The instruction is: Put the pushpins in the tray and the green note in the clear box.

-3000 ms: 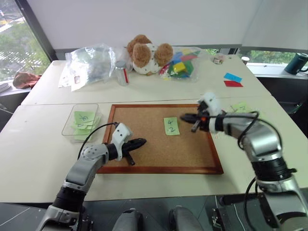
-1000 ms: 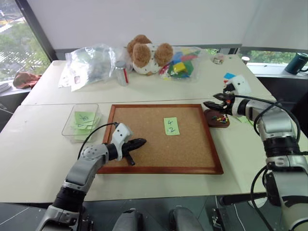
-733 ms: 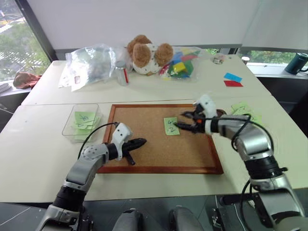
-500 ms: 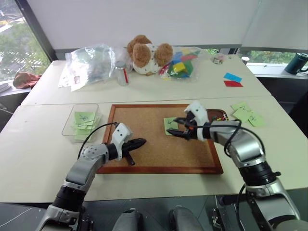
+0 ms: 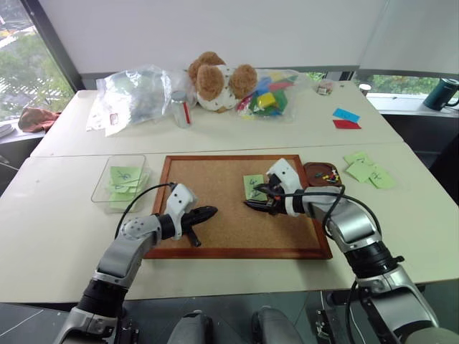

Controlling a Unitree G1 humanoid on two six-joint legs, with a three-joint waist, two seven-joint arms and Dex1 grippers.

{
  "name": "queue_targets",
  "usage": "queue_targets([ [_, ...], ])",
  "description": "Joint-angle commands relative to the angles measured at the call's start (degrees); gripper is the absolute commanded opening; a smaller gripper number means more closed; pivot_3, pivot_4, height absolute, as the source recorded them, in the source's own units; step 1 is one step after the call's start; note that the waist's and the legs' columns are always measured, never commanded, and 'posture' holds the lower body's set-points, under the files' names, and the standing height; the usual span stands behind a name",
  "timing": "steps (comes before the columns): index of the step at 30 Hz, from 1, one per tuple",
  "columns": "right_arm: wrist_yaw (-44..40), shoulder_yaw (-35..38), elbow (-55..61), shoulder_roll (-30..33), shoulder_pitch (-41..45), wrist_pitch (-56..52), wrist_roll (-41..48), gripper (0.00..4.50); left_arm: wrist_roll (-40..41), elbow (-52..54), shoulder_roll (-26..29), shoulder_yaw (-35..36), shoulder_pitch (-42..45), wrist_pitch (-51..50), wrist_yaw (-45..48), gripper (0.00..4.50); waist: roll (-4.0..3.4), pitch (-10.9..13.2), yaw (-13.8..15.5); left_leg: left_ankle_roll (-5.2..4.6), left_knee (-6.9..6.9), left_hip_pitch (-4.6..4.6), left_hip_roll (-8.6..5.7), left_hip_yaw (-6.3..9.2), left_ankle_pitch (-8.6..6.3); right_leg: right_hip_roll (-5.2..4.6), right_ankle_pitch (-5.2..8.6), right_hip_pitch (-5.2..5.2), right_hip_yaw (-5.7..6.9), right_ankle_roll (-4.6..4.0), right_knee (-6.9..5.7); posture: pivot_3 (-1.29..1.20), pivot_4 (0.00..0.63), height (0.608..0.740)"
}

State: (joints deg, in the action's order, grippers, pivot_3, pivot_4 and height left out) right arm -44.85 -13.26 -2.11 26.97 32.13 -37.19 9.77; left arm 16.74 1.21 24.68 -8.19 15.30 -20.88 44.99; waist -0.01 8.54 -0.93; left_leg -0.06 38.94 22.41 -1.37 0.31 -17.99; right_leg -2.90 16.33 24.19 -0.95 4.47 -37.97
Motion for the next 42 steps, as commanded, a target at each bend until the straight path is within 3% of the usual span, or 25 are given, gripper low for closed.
queue_targets([
  [1,0.0,1.6,0.0,-1.0,1.6,0.1,1.1,2.03,-1.5,-1.6,0.9,-0.6,-2.0,-1.6,-0.3,0.00,0.00,0.0,0.0,0.00,0.00,0.00,0.00,0.00,0.00,0.00,0.00,0.00,0.00,0.00,0.00,0.00,0.150,0.740],
  [5,-0.2,1.5,-0.1,-1.1,1.5,-0.3,1.1,0.19,-1.6,-1.7,0.9,-0.7,-1.9,-1.5,-0.2,0.00,0.00,0.0,0.0,0.00,0.00,0.00,0.00,0.00,0.00,0.00,0.00,0.00,0.00,0.00,0.00,0.00,0.150,0.740],
  [6,-0.2,1.5,0.0,-1.2,1.4,-0.4,1.1,0.08,-1.6,-1.7,0.9,-0.7,-2.0,-1.5,-0.2,0.00,0.00,0.0,0.0,0.00,0.00,0.00,0.00,0.00,0.00,0.00,0.00,0.00,0.00,0.00,0.00,0.00,0.150,0.740],
  [12,-0.1,1.7,1.1,-1.1,1.5,-1.2,1.4,0.08,-1.6,-1.6,1.0,-0.7,-2.1,-1.6,-0.2,0.00,0.00,0.0,0.0,0.00,-0.01,0.00,0.00,0.00,0.00,0.00,0.00,0.00,0.00,0.00,0.00,0.00,0.150,0.740],
  [26,-2.6,5.5,15.9,4.5,5.9,-8.8,6.6,0.08,-1.4,-2.6,0.4,-0.9,-1.8,-1.9,-0.1,0.00,0.02,0.0,0.1,-0.01,-0.04,0.02,0.00,0.00,0.00,0.00,0.00,0.04,0.00,0.00,0.02,0.00,0.150,0.740],
  [31,-4.3,5.0,18.5,6.9,6.3,-9.3,7.5,0.08,4.4,-2.7,-0.8,4.1,1.8,-6.1,-0.4,0.00,0.02,0.0,0.2,-0.01,-0.03,0.02,0.00,0.00,0.00,-0.02,0.00,0.03,0.00,0.00,0.01,0.00,0.150,0.740],
  [35,-5.9,4.1,19.7,8.5,6.4,-8.8,7.7,0.00,15.3,-0.8,-2.0,11.9,7.4,-15.3,-0.9,1.24,0.20,0.1,0.2,-0.01,0.04,0.10,0.00,0.02,0.00,-0.01,0.00,0.09,0.02,0.00,-0.03,0.00,0.150,0.740],
  [41,-6.4,2.7,20.8,8.5,6.9,-8.3,8.0,0.00,32.7,-1.0,-8.7,22.6,12.7,-28.6,-6.6,4.30,0.20,0.1,0.3,-0.03,0.08,0.27,-0.01,0.03,-0.02,-0.01,-0.01,0.16,0.07,0.02,0.09,0.00,0.150,0.740],
  [42,-6.5,2.4,21.3,8.4,6.8,-8.3,8.1,0.00,34.8,-0.9,-9.8,23.6,13.0,-30.4,-7.9,4.30,0.21,0.1,0.3,-0.02,0.10,0.30,-0.01,0.03,-0.01,-0.01,-0.01,0.18,0.06,0.02,0.11,0.00,0.150,0.740],
])
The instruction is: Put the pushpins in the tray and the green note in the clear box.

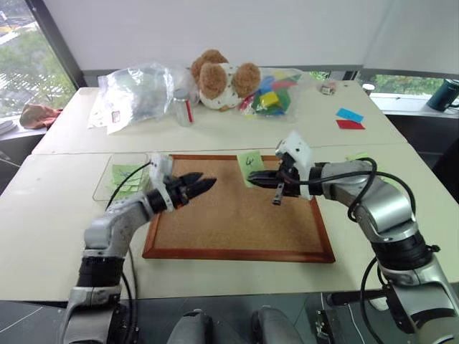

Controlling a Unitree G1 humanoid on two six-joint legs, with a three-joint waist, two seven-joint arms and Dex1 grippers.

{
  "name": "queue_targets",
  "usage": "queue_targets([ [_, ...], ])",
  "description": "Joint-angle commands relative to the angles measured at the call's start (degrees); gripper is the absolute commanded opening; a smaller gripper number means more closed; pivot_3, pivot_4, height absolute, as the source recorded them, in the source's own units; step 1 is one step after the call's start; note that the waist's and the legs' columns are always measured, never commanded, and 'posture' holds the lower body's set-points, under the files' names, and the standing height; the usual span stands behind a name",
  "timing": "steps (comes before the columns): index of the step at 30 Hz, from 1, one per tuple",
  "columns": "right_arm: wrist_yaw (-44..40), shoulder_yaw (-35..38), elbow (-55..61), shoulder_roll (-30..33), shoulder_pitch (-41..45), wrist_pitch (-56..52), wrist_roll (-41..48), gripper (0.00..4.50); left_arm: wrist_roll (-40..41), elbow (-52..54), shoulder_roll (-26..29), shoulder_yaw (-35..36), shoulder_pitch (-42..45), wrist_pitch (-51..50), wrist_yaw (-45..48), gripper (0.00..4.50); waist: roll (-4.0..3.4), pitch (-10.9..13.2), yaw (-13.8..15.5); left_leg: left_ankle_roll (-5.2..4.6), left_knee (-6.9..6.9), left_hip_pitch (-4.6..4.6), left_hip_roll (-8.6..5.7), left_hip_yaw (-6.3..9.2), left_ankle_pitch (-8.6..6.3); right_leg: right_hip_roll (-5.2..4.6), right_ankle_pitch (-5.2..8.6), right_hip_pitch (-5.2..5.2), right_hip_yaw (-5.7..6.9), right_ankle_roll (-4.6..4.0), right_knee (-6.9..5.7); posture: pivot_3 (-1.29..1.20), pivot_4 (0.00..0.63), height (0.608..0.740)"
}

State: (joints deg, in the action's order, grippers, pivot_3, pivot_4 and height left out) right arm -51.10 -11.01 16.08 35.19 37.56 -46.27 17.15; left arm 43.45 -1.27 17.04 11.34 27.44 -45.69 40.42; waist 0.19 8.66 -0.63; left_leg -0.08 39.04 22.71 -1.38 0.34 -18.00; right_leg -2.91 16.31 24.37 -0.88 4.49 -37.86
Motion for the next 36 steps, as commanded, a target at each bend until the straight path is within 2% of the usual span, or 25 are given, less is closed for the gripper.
queue_targets([
  [1,-0.3,-0.1,3.5,0.1,1.3,0.9,0.8,0.00,9.5,1.8,-3.0,4.5,1.1,-6.9,-4.5,4.30,0.00,0.0,0.0,0.01,0.01,0.02,-0.01,0.00,0.01,0.00,0.00,0.02,0.00,0.00,0.01,0.00,0.150,0.740],
  [8,-1.0,-1.9,6.5,0.0,1.4,0.7,1.5,0.00,15.0,0.2,-9.3,5.4,3.7,-11.6,-12.7,4.30,0.02,0.0,0.0,0.10,0.07,0.02,-0.01,0.00,0.06,0.03,0.00,0.02,0.00,0.00,-0.03,0.00,0.150,0.740],
  [22,-1.1,-3.3,8.4,0.1,2.5,0.4,2.0,0.00,22.4,2.4,-15.8,4.7,1.8,-17.4,-22.3,4.30,0.02,0.0,0.0,0.37,0.06,0.01,-0.02,0.01,0.21,0.04,0.00,0.02,-0.01,0.00,-0.02,0.00,0.150,0.740],
  [25,-1.1,-3.5,8.4,0.1,2.6,0.4,2.0,0.00,23.9,2.9,-16.2,4.6,0.9,-17.8,-24.1,3.44,0.02,0.0,0.0,0.38,0.06,0.01,-0.02,0.01,0.22,0.04,0.00,0.02,-0.01,0.00,-0.02,0.00,0.150,0.740],
  [31,-0.9,-3.5,8.3,0.2,2.8,0.3,1.9,0.00,27.6,3.3,-16.9,5.5,-0.4,-18.2,-27.3,0.38,0.03,0.0,0.0,0.39,0.07,0.01,-0.02,0.01,0.22,0.04,0.00,0.02,-0.01,0.00,-0.02,0.00,0.150,0.740],
  [32,-0.9,-3.6,8.3,0.3,2.8,0.4,1.8,0.00,28.1,3.2,-16.9,5.7,-0.5,-18.2,-27.7,0.03,0.03,0.0,0.0,0.39,0.07,0.01,-0.02,0.01,0.22,0.04,0.00,0.02,-0.01,0.00,-0.02,0.00,0.150,0.740],
  [36,-0.8,-3.6,8.3,0.4,3.0,0.4,1.7,0.00,30.6,2.7,-16.7,6.3,-0.5,-18.4,-29.5,0.03,0.03,0.0,0.0,0.39,0.07,0.01,-0.02,0.01,0.22,0.04,0.00,0.02,-0.01,0.00,-0.02,0.00,0.150,0.740],
])
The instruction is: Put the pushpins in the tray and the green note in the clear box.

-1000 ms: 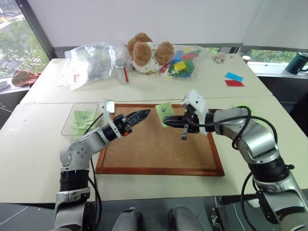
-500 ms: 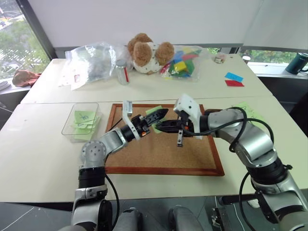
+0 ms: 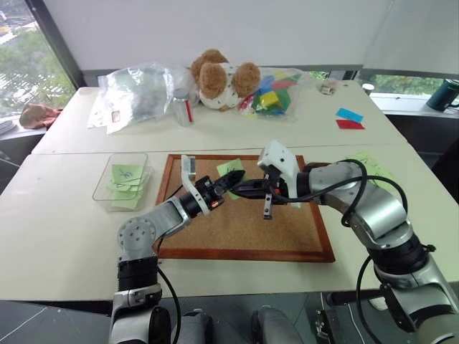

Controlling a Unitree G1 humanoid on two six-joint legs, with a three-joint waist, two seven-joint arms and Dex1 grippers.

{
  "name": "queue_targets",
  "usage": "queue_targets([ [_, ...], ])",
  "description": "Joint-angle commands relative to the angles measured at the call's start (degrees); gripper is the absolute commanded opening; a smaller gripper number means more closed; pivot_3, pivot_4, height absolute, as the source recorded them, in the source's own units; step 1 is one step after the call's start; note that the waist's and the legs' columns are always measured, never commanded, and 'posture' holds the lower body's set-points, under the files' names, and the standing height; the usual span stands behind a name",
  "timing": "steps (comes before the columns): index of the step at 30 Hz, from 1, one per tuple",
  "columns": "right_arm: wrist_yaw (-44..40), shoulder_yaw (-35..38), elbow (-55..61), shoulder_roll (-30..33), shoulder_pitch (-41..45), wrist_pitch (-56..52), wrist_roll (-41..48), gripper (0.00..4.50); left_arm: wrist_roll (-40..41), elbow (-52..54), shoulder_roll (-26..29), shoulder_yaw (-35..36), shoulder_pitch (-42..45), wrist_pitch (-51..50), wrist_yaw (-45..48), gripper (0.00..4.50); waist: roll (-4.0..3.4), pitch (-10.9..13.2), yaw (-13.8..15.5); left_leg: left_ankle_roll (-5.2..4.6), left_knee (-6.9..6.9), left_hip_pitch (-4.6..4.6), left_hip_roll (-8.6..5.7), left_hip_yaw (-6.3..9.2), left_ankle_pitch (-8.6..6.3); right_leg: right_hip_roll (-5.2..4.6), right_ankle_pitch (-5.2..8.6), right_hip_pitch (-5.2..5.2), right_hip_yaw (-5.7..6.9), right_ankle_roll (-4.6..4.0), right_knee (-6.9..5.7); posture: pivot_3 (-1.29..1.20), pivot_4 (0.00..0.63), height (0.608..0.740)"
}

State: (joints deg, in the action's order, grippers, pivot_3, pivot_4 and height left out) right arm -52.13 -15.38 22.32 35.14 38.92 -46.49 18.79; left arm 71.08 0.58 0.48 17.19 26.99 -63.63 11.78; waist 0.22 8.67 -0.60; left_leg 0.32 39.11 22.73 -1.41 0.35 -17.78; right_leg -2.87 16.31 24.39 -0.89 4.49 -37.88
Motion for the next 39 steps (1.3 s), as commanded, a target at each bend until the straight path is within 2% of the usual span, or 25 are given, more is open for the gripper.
queue_targets([
  [1,0.2,0.8,2.0,0.5,1.7,0.7,0.1,0.00,3.4,0.8,-0.1,0.5,-0.1,-0.4,-1.1,0.03,0.00,0.0,0.0,0.00,0.00,0.00,0.00,0.00,0.00,0.00,0.00,0.00,0.00,0.00,0.00,0.00,0.150,0.740],
  [9,0.9,2.5,2.6,1.0,3.1,-0.2,0.6,0.00,1.5,0.6,2.4,-1.1,-1.4,0.8,-0.1,0.03,0.00,0.0,0.0,0.01,0.00,0.00,0.00,0.00,0.01,0.01,0.00,0.00,0.00,0.00,0.00,0.00,0.150,0.740],
  [23,3.4,8.3,3.5,2.0,5.8,-4.1,4.0,0.00,-0.1,-0.7,2.7,-2.0,-1.7,3.2,0.8,0.03,0.00,0.0,0.0,0.01,-0.01,0.00,0.00,0.00,0.00,0.00,0.00,0.00,0.00,0.00,0.01,0.00,0.150,0.740],
  [29,6.6,14.6,-14.9,6.8,4.3,2.6,-1.2,0.00,1.7,0.1,2.8,-0.3,-1.9,3.8,-0.3,0.03,0.01,0.0,0.3,0.00,0.03,0.00,-0.04,0.00,0.00,-0.03,0.00,-0.06,0.00,0.00,0.04,0.00,0.150,0.740],
  [33,7.5,15.0,-26.7,8.6,4.3,8.7,-4.8,0.00,2.8,0.4,2.8,0.5,-1.9,3.9,-0.9,0.03,0.01,0.0,0.0,0.00,-0.06,0.00,-0.04,-0.01,0.00,-0.01,0.00,-0.04,-0.01,0.00,0.08,0.00,0.150,0.740],
  [39,7.9,14.5,-44.8,7.9,6.1,16.1,-8.9,0.00,3.4,1.5,2.8,0.6,-2.7,4.0,-1.7,0.03,0.01,0.0,-0.1,0.01,-0.03,0.00,-0.01,-0.04,0.01,0.04,0.00,-0.03,-0.04,0.00,0.06,0.00,0.150,0.740],
])
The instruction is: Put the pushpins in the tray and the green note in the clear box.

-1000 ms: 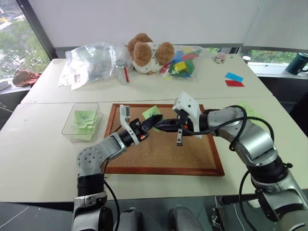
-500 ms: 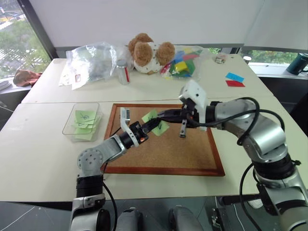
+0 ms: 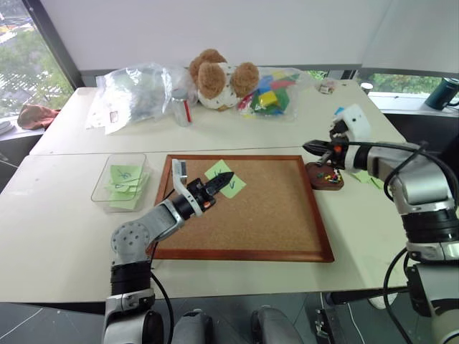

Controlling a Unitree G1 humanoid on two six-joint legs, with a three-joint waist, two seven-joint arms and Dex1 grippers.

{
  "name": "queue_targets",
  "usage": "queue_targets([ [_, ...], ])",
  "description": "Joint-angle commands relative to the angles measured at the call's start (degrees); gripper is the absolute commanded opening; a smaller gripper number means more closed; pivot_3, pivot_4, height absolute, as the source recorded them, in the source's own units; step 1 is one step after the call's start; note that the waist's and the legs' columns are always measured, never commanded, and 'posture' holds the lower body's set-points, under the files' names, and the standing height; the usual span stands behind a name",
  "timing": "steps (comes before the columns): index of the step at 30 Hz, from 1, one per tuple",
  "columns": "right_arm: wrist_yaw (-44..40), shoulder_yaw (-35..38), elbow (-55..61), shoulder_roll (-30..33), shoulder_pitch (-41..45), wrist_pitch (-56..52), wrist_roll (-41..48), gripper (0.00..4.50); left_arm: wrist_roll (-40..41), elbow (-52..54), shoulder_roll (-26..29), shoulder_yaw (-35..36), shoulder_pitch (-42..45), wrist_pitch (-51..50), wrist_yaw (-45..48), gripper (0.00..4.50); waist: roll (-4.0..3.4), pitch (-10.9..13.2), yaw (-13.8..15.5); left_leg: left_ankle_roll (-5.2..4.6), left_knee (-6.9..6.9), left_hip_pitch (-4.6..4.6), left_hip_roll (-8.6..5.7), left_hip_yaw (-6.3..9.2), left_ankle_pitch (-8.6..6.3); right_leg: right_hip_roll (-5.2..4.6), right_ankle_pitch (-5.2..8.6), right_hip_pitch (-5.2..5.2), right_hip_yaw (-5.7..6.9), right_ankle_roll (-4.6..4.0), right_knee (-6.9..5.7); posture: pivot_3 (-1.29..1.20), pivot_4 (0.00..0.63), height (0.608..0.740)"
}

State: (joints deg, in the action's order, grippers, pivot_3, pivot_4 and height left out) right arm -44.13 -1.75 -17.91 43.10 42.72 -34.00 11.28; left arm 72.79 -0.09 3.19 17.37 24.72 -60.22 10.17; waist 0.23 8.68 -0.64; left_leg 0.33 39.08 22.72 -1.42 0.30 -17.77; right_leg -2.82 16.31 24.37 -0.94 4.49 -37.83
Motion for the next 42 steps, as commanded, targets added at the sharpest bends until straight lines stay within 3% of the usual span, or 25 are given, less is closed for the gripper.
queue_targets([
  [1,-0.3,0.7,-6.9,-0.4,2.7,4.6,-1.8,0.00,1.8,2.4,0.2,0.4,-0.6,0.6,-0.2,0.03,0.00,0.0,0.0,0.00,0.01,0.00,0.00,-0.01,0.00,0.00,0.00,0.00,-0.01,0.00,0.00,0.00,0.150,0.740],
  [9,-0.7,0.4,-19.6,-3.2,3.9,12.1,-4.8,0.00,1.9,3.2,0.4,0.1,-1.3,1.2,-0.5,0.03,0.00,0.0,0.0,0.01,0.01,-0.01,0.00,-0.02,0.01,0.03,0.00,0.00,-0.02,0.00,-0.02,0.00,0.150,0.740],
  [12,-0.1,0.3,-23.9,-3.5,4.5,14.3,-6.1,0.89,1.8,3.4,0.4,-0.1,-1.4,1.4,-0.5,0.00,0.00,0.0,0.1,0.02,0.02,-0.01,0.00,-0.02,0.01,0.03,0.00,-0.01,-0.02,0.00,-0.02,0.00,0.150,0.740],
  [15,-0.2,0.7,-25.8,-3.7,4.9,15.7,-6.6,2.30,1.7,3.7,0.4,-0.3,-1.6,1.5,-0.5,0.00,0.00,0.0,0.0,0.03,0.03,-0.01,0.00,-0.02,0.01,0.02,0.00,-0.02,-0.02,0.00,-0.02,0.00,0.150,0.740],
  [26,-1.7,2.4,-22.9,-2.5,5.9,14.9,-5.6,2.30,1.8,4.8,0.5,-0.4,-2.1,2.2,-0.8,0.00,0.00,0.0,0.0,0.04,0.03,-0.02,0.00,-0.02,0.02,0.03,0.00,-0.02,-0.03,0.00,-0.04,0.00,0.150,0.740],
  [34,-11.4,0.5,0.1,-2.0,1.1,7.6,0.0,2.30,5.3,9.9,1.1,3.9,-1.0,6.7,-6.9,0.00,0.00,0.0,0.0,0.05,0.01,-0.02,0.02,0.00,0.02,0.04,0.00,-0.01,-0.02,0.00,-0.03,0.00,0.150,0.740],
  [37,-15.8,-0.7,11.4,-2.4,-1.8,3.5,4.5,2.30,8.1,13.5,1.9,6.8,0.3,10.4,-12.2,0.00,0.01,0.0,0.1,0.05,0.01,-0.01,0.03,0.02,0.01,0.04,0.00,-0.01,-0.01,0.00,-0.03,0.00,0.150,0.740],
  [42,-18.1,-3.3,23.3,-4.8,-1.8,-2.7,9.5,2.30,5.1,20.0,5.7,11.3,1.5,18.7,-24.0,0.00,0.01,0.0,0.0,0.05,0.05,-0.03,0.03,0.02,0.01,0.02,-0.01,-0.01,-0.02,0.01,-0.07,0.00,0.150,0.740],
])
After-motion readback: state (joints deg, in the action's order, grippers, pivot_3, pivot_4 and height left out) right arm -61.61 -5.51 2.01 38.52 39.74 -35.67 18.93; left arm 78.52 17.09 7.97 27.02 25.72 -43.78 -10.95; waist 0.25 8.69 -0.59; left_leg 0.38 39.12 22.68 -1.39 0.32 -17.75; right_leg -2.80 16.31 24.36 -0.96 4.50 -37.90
